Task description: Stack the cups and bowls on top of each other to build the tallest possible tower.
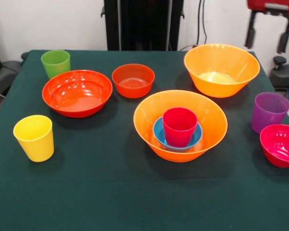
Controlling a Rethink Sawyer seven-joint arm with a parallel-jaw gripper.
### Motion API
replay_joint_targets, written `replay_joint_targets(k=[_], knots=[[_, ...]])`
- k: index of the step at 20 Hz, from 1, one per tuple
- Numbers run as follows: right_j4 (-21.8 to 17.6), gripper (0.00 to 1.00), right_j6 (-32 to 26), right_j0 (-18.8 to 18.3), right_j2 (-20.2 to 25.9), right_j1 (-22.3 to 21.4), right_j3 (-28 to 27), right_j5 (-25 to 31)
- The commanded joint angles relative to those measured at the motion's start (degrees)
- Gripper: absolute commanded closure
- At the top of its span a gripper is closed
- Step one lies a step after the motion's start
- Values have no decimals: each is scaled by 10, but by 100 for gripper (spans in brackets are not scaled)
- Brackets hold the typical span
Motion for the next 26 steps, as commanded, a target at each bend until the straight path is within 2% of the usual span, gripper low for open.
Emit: replay_joint_targets(k=[1,4,6,13,22,26], knots=[[25,0,191,40,-39,101,-80,18],[18,0,213,59,-66,144,-133,24],[1,0,211,70,-86,168,-164,37],[-27,0,187,82,-122,194,-200,43],[-8,0,154,81,-126,207,-224,61],[2,0,153,77,-128,237,-268,72]])
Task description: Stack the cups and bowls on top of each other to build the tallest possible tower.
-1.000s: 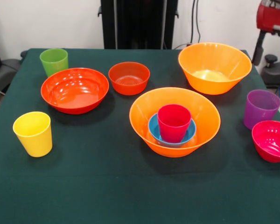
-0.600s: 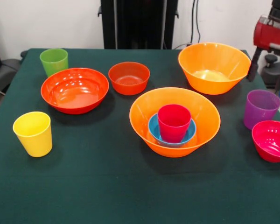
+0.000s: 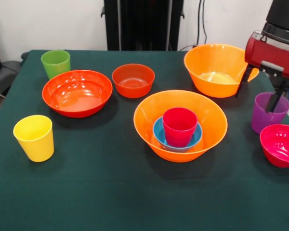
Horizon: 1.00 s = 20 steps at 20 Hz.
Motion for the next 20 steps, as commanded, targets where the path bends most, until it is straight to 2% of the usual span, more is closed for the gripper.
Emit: replay_joint_targets(k=[1,8,15,18,20], knots=[[-8,0,36,-10,21,56,-79,76],[10,0,-18,-41,76,102,-126,113],[-3,0,-53,-42,88,103,-121,140],[-11,0,-97,-48,99,103,-132,188],[-5,0,-115,-56,119,99,-124,197]])
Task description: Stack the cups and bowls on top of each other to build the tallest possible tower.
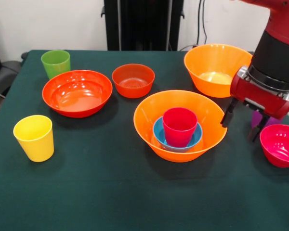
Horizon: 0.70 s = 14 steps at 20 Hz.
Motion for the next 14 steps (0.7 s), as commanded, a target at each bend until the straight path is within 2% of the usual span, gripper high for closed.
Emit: replay_joint_targets(k=[1,7,14], knots=[[-6,0,-123,-20,108,6,-10,96],[7,0,-155,-44,177,-2,-5,82],[-8,0,-163,-57,214,-5,-7,84]])
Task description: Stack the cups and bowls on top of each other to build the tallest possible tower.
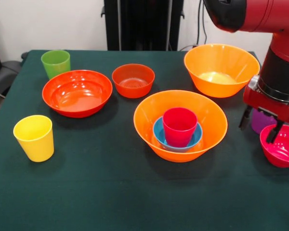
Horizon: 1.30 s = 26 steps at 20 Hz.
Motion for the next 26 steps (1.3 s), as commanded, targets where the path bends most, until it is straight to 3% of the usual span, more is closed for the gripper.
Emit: replay_joint_targets(k=[1,12,18,26], knots=[[-12,0,-154,-16,112,-6,-6,45],[-32,0,-149,-22,135,-10,16,42],[-53,0,-105,0,108,-1,8,49],[-91,0,-92,12,73,17,-18,52]])
